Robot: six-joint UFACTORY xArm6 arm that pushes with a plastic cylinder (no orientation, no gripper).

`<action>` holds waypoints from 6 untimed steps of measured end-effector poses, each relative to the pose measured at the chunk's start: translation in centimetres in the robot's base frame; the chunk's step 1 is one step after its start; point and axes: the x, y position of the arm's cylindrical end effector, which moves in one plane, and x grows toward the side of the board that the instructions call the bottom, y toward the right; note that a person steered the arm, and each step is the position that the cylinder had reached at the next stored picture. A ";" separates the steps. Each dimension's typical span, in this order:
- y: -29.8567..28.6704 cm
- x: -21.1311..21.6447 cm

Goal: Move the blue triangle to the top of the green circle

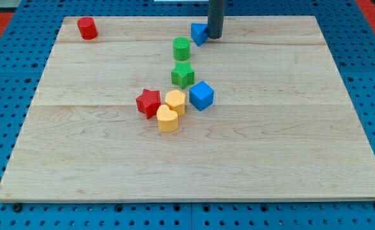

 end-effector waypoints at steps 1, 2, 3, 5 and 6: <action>-1.5 -2.0; -1.7 -2.5; 0.0 0.6; -2.6 1.6; -3.8 0.1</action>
